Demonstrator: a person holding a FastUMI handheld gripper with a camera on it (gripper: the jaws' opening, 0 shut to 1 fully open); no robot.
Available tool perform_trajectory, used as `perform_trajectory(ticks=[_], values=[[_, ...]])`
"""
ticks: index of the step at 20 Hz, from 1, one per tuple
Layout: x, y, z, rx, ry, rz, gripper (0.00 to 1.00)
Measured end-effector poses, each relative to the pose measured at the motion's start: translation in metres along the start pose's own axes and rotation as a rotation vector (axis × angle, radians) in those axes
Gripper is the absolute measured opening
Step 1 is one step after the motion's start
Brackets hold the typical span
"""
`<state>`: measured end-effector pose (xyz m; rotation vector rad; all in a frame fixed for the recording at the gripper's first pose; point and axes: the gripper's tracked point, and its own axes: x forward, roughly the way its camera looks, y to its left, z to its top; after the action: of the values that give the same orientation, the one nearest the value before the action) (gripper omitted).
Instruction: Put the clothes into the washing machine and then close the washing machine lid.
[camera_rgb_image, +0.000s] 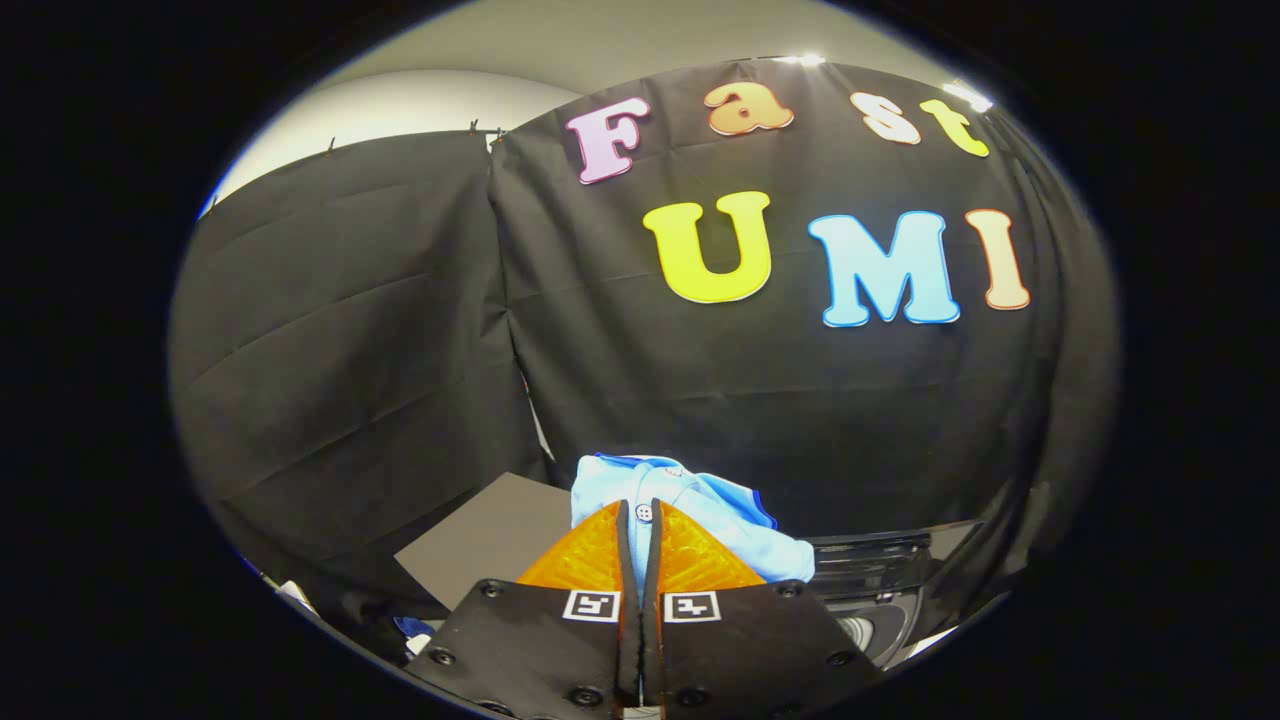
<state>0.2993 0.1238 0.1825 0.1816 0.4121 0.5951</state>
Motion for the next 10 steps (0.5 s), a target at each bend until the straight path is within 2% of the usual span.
perform_trajectory(ticks=[10], values=[[-0.046, -0.117, -0.022, 0.058, 0.015, -0.125, 0.02]])
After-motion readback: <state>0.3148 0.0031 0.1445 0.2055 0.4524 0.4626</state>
